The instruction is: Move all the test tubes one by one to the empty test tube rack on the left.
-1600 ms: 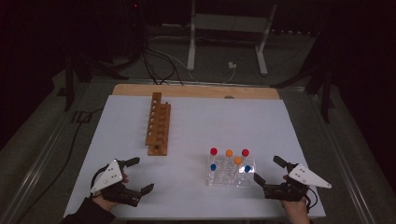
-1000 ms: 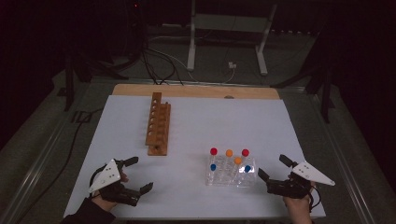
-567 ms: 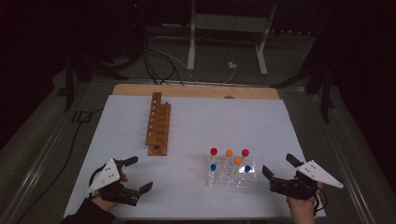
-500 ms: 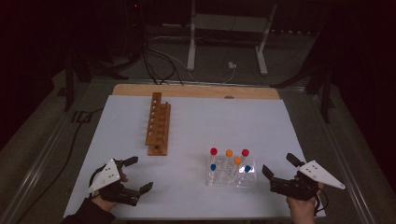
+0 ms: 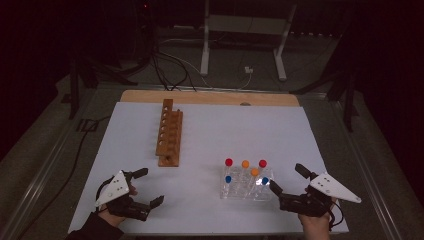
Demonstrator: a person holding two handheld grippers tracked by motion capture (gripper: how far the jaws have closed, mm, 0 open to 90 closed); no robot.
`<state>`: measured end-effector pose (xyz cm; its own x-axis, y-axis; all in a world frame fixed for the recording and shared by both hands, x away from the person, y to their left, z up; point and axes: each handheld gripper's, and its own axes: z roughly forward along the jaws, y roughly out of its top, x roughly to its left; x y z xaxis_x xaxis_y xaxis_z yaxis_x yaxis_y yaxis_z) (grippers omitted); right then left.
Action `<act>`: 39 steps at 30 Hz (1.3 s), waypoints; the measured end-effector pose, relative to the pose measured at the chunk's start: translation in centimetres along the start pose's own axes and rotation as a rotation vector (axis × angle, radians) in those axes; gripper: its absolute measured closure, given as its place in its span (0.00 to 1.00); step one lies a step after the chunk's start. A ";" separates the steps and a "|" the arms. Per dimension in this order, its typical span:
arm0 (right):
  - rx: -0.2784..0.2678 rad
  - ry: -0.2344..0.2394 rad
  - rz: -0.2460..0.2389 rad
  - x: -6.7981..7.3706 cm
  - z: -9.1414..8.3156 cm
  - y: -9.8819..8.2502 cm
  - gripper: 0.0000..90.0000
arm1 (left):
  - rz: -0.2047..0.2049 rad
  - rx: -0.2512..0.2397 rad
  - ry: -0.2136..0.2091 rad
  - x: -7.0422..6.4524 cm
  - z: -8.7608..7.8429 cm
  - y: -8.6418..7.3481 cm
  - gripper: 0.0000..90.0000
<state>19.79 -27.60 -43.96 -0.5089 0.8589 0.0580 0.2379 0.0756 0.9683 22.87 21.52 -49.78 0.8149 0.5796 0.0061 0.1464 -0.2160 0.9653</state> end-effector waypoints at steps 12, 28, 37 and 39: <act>0.096 0.000 -0.032 2.0 1.6 -0.6 0.00 | 0.006 0.006 0.000 -0.1 0.1 0.0 0.01; 0.253 -0.049 -0.016 2.9 2.3 -1.6 0.22 | 0.007 0.003 -0.006 -0.1 0.0 0.0 0.01; 0.364 -0.033 -0.003 2.2 2.8 -2.1 0.52 | 0.013 0.008 -0.006 -0.2 0.0 0.0 0.01; 0.385 -0.026 0.001 2.1 3.0 -2.1 0.56 | 0.013 0.008 -0.007 -0.1 0.0 0.0 0.01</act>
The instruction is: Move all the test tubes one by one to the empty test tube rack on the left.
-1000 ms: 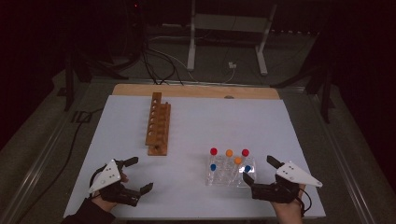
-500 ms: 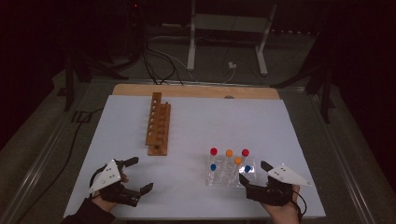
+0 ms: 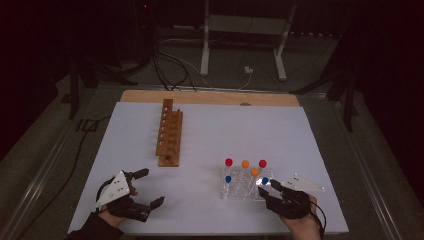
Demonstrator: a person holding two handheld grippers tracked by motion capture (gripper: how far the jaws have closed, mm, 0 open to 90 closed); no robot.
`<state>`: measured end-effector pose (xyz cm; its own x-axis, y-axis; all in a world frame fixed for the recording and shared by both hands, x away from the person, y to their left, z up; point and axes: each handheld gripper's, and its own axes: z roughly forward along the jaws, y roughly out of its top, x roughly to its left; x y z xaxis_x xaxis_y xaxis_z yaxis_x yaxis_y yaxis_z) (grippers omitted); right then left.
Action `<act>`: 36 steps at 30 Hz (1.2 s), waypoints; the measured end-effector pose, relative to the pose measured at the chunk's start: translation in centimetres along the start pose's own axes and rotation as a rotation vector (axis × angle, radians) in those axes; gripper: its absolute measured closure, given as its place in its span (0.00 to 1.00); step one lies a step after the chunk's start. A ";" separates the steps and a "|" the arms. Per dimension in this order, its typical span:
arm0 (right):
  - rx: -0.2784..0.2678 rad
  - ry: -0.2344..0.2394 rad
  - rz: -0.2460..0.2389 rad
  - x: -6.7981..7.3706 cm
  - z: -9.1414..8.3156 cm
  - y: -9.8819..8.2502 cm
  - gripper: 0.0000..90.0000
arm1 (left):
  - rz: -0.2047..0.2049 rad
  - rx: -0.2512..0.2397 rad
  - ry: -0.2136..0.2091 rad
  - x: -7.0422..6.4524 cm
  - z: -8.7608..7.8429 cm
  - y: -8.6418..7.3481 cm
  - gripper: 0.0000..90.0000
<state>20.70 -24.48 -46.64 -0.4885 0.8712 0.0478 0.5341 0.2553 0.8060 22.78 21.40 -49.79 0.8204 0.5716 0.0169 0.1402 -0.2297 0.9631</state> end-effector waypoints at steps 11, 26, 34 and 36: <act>0.023 0.021 0.015 -0.4 0.6 0.1 0.72 | 0.000 0.001 0.000 0.0 0.0 0.0 0.01; 0.024 0.017 -0.020 -0.1 1.0 0.2 0.85 | 0.000 0.001 -0.004 0.0 0.0 0.0 0.01; -0.020 0.019 -0.029 0.0 -0.1 0.8 0.86 | 0.000 0.002 -0.004 0.0 0.0 0.0 0.01; -0.035 0.021 -0.030 0.0 -0.6 1.0 0.86 | 0.000 0.003 -0.004 0.0 0.0 0.0 0.01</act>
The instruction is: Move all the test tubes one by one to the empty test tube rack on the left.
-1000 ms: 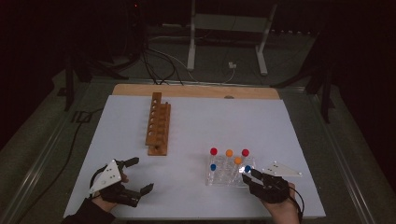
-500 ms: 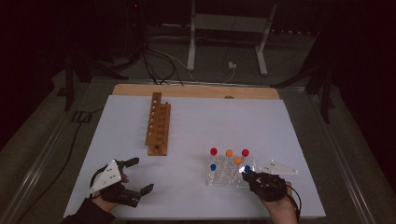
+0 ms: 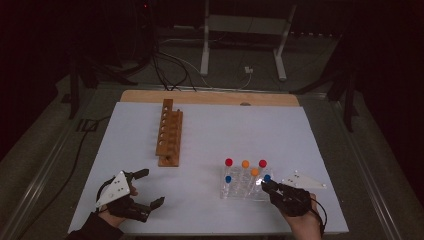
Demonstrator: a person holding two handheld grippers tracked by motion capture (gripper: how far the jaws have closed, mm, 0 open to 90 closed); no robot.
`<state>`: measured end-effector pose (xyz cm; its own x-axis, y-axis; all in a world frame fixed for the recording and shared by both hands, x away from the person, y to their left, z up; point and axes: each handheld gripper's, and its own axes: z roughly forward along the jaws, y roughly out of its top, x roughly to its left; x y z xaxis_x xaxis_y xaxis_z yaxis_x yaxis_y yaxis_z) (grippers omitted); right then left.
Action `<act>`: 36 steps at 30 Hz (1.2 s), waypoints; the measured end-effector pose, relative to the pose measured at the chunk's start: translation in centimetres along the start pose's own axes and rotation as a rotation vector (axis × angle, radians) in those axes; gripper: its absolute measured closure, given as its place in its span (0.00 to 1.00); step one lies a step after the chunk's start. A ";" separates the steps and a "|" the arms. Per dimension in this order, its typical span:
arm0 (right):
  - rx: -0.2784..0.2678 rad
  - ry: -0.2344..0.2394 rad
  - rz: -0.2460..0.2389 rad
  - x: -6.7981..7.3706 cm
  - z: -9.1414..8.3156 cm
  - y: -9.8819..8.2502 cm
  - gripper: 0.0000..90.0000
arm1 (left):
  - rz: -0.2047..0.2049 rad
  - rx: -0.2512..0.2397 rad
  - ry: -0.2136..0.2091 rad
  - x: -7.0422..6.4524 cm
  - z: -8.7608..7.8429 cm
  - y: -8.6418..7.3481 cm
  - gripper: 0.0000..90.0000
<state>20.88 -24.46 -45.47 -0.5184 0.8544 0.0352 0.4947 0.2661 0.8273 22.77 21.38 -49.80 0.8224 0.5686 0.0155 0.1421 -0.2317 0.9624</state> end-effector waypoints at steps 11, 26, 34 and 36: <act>-0.077 0.000 -0.010 0.0 -2.4 1.4 0.86 | -0.002 0.000 0.002 0.0 0.0 0.0 0.01; -0.099 0.135 -0.095 3.5 -2.8 3.0 0.86 | 0.007 -0.001 -0.005 -0.2 0.0 0.2 0.01; -0.077 0.212 -0.161 6.2 -0.7 3.3 0.85 | -0.004 0.005 -0.014 -0.6 0.0 0.6 0.01; -0.067 0.235 -0.177 7.0 0.1 3.3 0.85 | -0.018 0.004 -0.021 -0.7 0.0 0.8 0.01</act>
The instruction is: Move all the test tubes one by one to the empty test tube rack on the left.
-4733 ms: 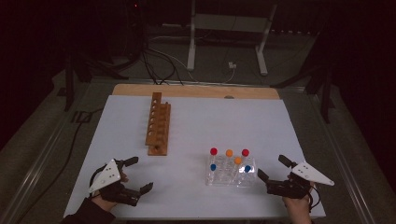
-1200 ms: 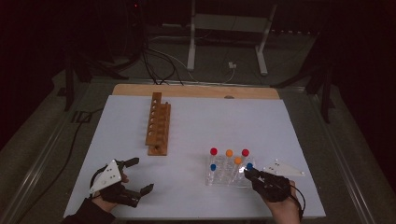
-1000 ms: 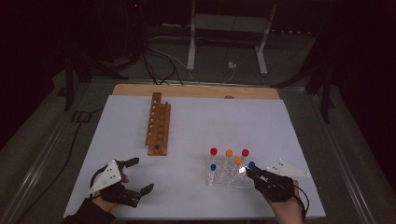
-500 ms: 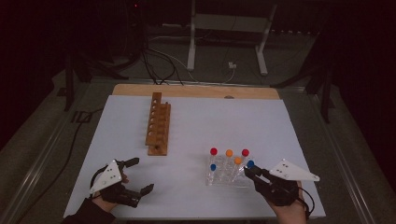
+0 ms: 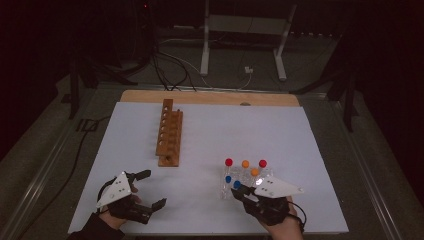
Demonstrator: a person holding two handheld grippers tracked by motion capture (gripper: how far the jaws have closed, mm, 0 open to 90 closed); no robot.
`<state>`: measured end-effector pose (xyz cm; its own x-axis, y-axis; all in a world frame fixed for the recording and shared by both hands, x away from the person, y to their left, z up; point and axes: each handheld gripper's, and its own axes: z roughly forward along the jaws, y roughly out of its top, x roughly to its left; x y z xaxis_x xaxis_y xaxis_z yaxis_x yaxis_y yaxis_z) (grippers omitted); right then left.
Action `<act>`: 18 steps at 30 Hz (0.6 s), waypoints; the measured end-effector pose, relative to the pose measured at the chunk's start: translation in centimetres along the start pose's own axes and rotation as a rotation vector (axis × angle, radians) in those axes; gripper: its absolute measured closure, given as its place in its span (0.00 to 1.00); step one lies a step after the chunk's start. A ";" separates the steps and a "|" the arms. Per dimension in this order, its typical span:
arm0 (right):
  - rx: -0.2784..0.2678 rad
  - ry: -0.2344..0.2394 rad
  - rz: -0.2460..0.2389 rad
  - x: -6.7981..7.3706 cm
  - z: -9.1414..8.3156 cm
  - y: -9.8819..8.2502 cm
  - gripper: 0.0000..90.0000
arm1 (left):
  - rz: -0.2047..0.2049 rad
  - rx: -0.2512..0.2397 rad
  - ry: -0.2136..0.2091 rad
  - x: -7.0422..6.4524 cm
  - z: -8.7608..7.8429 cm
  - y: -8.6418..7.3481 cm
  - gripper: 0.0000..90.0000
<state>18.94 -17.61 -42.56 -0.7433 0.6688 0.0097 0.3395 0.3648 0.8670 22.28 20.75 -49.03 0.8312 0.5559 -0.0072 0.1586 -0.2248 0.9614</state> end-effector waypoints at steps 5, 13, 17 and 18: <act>0.021 0.048 -0.041 1.0 1.9 0.1 0.85 | -0.027 0.030 -0.063 -0.9 0.3 0.8 0.01; 0.036 0.099 -0.082 2.5 3.7 0.2 0.85 | -0.021 0.031 -0.129 -2.9 1.5 2.9 0.01; 0.044 0.121 -0.090 3.0 4.2 0.2 0.86 | -0.033 0.033 -0.168 -3.5 2.2 3.8 0.01; 0.044 0.121 -0.090 3.0 4.2 0.2 0.86 | -0.033 0.033 -0.168 -3.5 2.2 3.8 0.01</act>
<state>19.21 -12.81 -44.48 -0.8347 0.5506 -0.0048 0.2915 0.4492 0.8445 21.16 16.18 -45.92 0.9023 0.4222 -0.0866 0.2019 -0.2364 0.9505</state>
